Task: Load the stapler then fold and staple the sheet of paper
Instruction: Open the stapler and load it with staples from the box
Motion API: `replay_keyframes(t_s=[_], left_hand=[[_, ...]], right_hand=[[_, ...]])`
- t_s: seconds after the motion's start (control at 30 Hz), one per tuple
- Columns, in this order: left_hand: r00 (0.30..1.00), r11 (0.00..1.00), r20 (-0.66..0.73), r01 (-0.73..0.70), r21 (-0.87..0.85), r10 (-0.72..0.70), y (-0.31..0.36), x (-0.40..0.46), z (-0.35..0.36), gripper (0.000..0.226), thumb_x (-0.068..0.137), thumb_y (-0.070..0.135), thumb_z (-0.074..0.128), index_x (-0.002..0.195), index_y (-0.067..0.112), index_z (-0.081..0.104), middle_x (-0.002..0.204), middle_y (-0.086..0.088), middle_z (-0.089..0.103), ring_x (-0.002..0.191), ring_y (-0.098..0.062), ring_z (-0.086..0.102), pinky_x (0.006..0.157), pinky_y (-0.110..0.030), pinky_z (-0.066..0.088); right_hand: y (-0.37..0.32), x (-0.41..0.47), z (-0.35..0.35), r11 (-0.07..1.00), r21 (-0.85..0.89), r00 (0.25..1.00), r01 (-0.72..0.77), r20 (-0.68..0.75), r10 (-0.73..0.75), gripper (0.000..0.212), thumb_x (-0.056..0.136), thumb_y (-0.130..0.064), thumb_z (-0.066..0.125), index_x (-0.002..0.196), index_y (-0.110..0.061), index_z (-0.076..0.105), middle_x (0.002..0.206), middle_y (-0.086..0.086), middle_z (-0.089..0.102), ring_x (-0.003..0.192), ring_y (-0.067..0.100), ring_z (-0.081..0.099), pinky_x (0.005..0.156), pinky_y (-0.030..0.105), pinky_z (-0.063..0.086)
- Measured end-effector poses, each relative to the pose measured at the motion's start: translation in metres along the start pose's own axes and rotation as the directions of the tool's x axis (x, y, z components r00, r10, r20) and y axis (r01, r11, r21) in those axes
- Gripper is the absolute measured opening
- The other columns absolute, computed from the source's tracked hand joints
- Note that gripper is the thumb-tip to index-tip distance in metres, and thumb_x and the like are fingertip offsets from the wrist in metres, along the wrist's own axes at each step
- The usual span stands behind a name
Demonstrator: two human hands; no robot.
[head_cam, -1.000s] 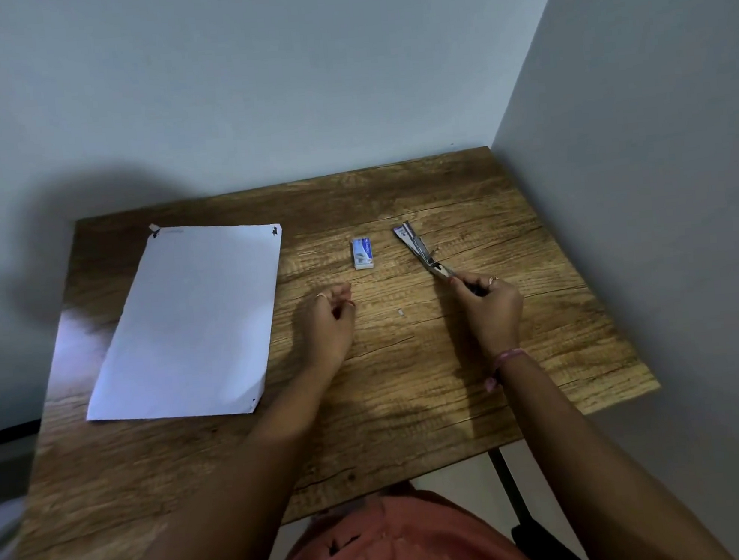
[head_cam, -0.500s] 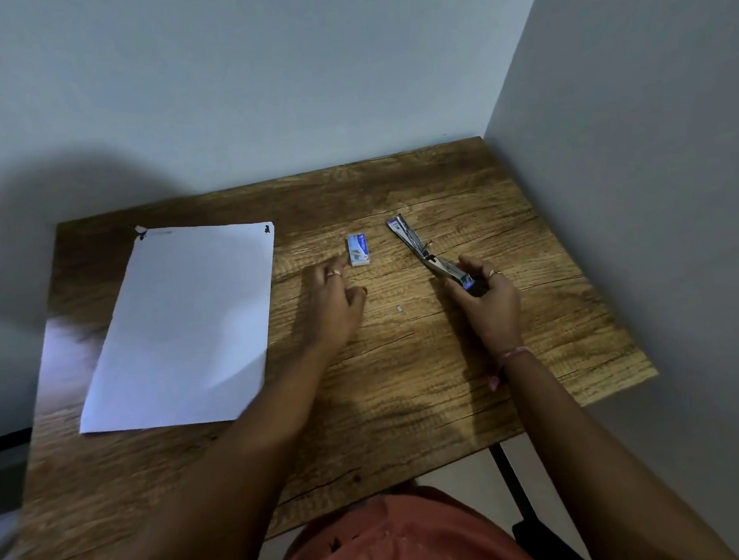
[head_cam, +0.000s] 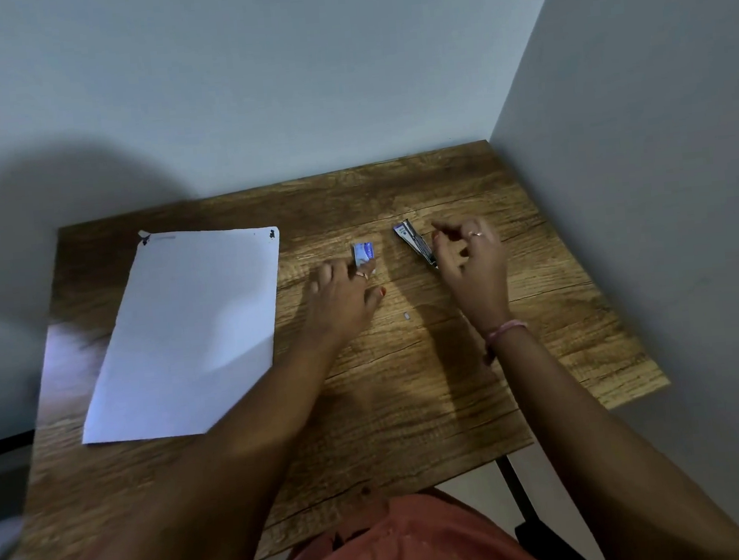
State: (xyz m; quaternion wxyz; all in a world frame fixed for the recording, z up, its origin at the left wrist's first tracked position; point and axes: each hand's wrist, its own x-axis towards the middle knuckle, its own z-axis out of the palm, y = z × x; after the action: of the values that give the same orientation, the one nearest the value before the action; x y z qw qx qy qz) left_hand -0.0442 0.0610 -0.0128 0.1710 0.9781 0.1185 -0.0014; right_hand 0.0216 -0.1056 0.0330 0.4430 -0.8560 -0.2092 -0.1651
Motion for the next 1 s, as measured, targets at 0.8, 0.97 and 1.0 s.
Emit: replay_keyframes(t_s=[0.8,0.97,1.0], left_hand=[[0.953,0.947,-0.227,0.127,-0.296,-0.199,-0.02,-0.024,0.028,0.048,0.083,0.045,0.06,0.125,0.022,0.055,0.125,0.002,0.059,0.121,-0.022,0.043,0.098,-0.041,0.033],[0.955,0.924,-0.209,0.122,-0.362,-0.209,-0.02,-0.026,0.026,0.055,0.082,0.04,0.06,0.133,0.022,0.05,0.128,0.001,0.059,0.122,-0.022,0.042,0.101,-0.041,0.033],[0.955,0.922,-0.209,0.121,-0.367,-0.208,-0.02,-0.026,0.025,0.057,0.081,0.04,0.061,0.134,0.021,0.05,0.128,0.0,0.059,0.122,-0.022,0.042,0.101,-0.04,0.034]], right_hand=[[-0.008,0.021,0.07,0.918,-0.069,0.582,-0.39,0.754,0.304,0.025,0.08,-0.026,0.075,0.093,-0.014,0.058,0.079,-0.006,0.061,0.071,0.007,0.056,0.069,0.024,0.046],[-0.004,0.028,0.076,0.917,-0.137,0.562,-0.375,0.753,0.342,0.029,0.078,-0.032,0.076,0.092,-0.01,0.062,0.089,0.004,0.064,0.08,0.015,0.056,0.081,0.036,0.048],[-0.004,0.029,0.078,0.916,-0.152,0.558,-0.371,0.752,0.351,0.03,0.079,-0.033,0.076,0.092,-0.009,0.064,0.09,0.006,0.066,0.081,0.016,0.057,0.082,0.036,0.049]])
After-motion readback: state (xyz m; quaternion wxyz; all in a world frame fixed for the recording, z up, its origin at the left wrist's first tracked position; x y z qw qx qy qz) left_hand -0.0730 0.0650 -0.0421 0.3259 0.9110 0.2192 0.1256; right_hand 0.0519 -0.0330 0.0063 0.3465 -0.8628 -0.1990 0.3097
